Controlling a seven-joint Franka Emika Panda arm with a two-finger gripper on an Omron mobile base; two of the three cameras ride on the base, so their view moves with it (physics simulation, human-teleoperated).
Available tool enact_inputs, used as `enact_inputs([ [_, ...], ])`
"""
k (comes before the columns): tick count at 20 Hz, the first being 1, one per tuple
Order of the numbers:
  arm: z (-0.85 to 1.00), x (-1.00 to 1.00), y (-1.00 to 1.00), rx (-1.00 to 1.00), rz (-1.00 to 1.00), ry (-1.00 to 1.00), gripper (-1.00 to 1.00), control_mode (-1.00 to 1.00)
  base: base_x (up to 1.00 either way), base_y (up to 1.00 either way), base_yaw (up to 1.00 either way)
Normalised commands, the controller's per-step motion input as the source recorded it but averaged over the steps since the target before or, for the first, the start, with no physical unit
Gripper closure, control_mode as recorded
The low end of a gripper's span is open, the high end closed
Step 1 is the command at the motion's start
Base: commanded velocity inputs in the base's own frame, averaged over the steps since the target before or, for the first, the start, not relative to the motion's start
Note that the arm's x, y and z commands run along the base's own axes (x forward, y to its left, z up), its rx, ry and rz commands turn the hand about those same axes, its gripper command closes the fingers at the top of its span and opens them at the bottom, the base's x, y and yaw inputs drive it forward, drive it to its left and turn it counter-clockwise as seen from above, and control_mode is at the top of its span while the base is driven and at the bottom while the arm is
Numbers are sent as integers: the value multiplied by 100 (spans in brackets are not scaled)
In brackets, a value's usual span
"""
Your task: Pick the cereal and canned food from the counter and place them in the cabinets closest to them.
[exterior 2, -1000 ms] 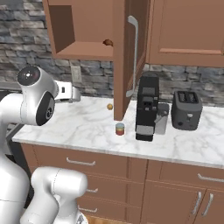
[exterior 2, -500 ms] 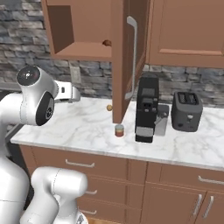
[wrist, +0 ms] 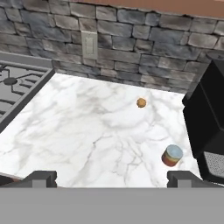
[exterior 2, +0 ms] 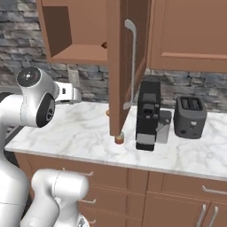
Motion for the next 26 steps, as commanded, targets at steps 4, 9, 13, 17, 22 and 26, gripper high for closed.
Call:
enact_inputs([
  [4,0,0,0,0,0,0,-100,100,43,-14,0],
  [9,0,0,0,0,0,0,-100,100,41,-16,0],
  [13,0,0,0,0,0,0,-100,100,37,-16,0],
  [17,0,0,0,0,0,0,-100,100,27,-15,0],
  [22,0,0,0,0,0,0,-100,100,21,-14,0],
  [26,0,0,0,0,0,0,-100,100,28,-10,0],
])
